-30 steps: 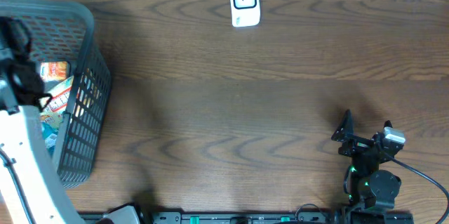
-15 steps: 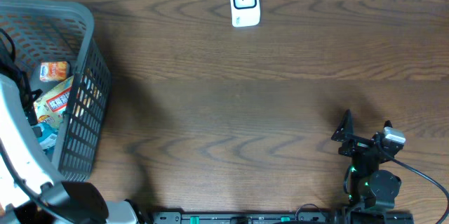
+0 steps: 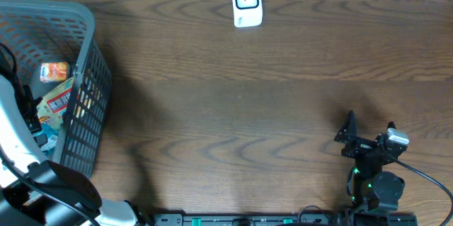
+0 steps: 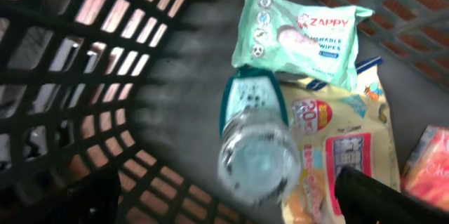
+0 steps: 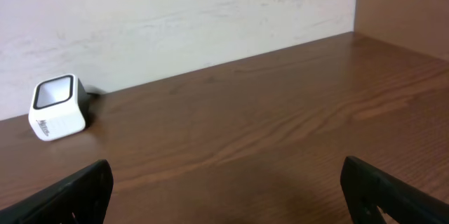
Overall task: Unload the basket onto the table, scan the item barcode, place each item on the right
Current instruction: 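Move the left gripper into the basket above the blue-capped bottle, then grasp the clear bottle with blue cap using the left gripper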
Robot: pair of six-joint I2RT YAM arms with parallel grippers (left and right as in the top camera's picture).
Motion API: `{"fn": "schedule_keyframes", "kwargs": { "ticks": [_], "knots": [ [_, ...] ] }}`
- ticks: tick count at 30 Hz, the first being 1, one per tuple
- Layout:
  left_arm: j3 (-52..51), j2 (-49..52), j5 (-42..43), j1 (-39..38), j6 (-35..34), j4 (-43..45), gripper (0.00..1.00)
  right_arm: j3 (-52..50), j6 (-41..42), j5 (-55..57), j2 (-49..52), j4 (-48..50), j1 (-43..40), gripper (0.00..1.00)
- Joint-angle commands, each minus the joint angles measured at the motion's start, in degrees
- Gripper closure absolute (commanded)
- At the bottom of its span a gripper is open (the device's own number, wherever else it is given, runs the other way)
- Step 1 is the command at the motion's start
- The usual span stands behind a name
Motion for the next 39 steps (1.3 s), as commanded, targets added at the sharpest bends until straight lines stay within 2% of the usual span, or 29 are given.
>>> {"fn": "schedule_keyframes", "kwargs": {
  "ticks": [1,15,25,27,31,32,33,39],
  "knots": [
    [-2.58,0.15,-0.22,1.4,3.67,3.69,0.02,-0.04,-0.42,-0.09,-0.31,-0.15,-0.39,0.01],
    [-11.08,0.22,2.14,2.19,4.63,10.86,0.0,-0.04,-0.42,-0.09,-0.31,-0.15,-0.39,0.01],
    [-14.03,0.46,-0.55,2.23,4.87,13.88,0.08,-0.04,-0.42,-0.09,-0.31,-0.15,-0.37,0.01],
    [-14.05,0.46,-1.92,2.23,6.34,14.29,0.13,-0.04,-0.42,-0.09,-0.31,-0.15,-0.39,0.01],
    [-14.05,0.46,-5.51,2.23,8.41,14.47,0.32,-0.04,-0.44,-0.09,-0.31,-0.17,-0.39,0.01],
    [-14.05,0.46,-6.25,2.23,8.92,14.49,0.37,-0.04,-0.42,-0.09,-0.31,-0.15,-0.37,0.01],
    [-14.05,0.46,-7.08,2.23,9.88,14.53,0.46,-0.04,-0.42,-0.09,-0.31,-0.17,-0.39,0.01],
    [-14.05,0.46,-7.37,2.23,10.91,14.69,0.62,-0.04,-0.44,-0.09,-0.31,-0.17,-0.37,0.01]
  ]
}}
